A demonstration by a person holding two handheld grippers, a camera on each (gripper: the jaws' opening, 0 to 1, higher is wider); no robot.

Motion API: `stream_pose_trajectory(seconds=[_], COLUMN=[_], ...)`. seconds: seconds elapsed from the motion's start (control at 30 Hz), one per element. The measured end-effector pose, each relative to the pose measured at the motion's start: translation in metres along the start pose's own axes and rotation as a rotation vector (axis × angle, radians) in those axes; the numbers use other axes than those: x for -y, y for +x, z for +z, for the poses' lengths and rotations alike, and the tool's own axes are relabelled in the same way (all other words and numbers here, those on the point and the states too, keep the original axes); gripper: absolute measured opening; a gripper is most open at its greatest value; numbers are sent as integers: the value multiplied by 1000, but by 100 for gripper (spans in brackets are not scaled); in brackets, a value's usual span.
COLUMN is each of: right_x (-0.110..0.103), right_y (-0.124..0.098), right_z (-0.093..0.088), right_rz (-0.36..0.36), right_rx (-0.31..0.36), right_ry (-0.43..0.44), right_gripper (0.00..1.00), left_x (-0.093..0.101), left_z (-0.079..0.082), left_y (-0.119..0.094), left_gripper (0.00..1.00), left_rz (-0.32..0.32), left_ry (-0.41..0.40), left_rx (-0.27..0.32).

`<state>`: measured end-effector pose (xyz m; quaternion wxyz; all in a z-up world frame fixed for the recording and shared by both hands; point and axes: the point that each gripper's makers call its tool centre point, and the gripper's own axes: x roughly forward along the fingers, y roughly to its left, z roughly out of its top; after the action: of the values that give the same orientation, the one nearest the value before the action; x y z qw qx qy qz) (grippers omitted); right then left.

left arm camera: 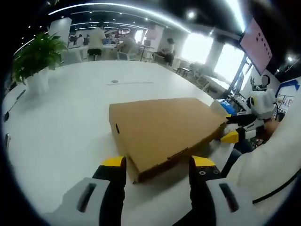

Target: Operate the shoe box by opening the lid, removing the specified soft item, and placing it in the target area until the item is outside and the box remains undamaged.

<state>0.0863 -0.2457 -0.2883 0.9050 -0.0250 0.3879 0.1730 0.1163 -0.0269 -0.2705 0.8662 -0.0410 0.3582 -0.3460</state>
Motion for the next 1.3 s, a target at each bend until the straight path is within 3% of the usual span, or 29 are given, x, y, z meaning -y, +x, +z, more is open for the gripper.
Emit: stream_pose_trajectory(seconds=[0.03,0.1,0.13,0.2,0.27,0.33,0.43,0.5,0.57,0.67,0.73,0.8,0.9,0.93,1.03,1.1,1.17,1.27,1.3], right_x=[-2,-7,-7,-5,-6,-6,-16,-19,-23,-23,-24,-25,-24,-20,-12,-16,-13,-26,-30], right_y=[0,-2,-3,-4,-4,-2,-2,-2,-3,-6,-9,-12,-16,-18,-18,-18,-18,-21,-22], right_z=[4,13,19,27,31,33,25,25,22,20,26,22,26,31,32,25,19,10,9], right_rz=[8,46,58,59,79,80,123,136,135,135,159,194,256,273,297,327,305,345,364], right_rx=[23,58,83,122,135,140,86,88,64,59,93,67,74,103,134,92,95,40,27], right_ry=[9,135,212,285,378,378,385,372,339,374,482,537,748,854,954,1039,1040,1102,1197], right_gripper=[80,79,80,83,90,99,100,99,97,97,100,100,100,100,100,100,100,99,95], left_x=[3,3,2,6,7,7,6,9,9,14,16,19,18,16,18,17,15,5,2], left_z=[0,4,10,9,7,7,-1,-3,-4,-8,-10,-10,-11,-11,-6,-8,-8,-10,-10], left_y=[0,-2,-3,-4,-5,-5,-4,-4,-4,-2,-2,-1,0,1,1,3,3,4,4], left_gripper=[61,64,67,70,71,71,75,80,85,95,97,98,94,93,91,86,85,82,79], left_rz=[-11,-6,1,-10,-16,-32,-39,-65,-71,-99,-104,-116,-129,-122,-144,-146,-143,-132,-128], left_ry=[-32,-91,-103,-155,-269,-378,-472,-558,-590,-631,-652,-720,-842,-883,-874,-871,-877,-917,-926], left_rx=[7,41,85,80,73,93,90,92,101,91,85,88,98,106,115,95,97,99,104])
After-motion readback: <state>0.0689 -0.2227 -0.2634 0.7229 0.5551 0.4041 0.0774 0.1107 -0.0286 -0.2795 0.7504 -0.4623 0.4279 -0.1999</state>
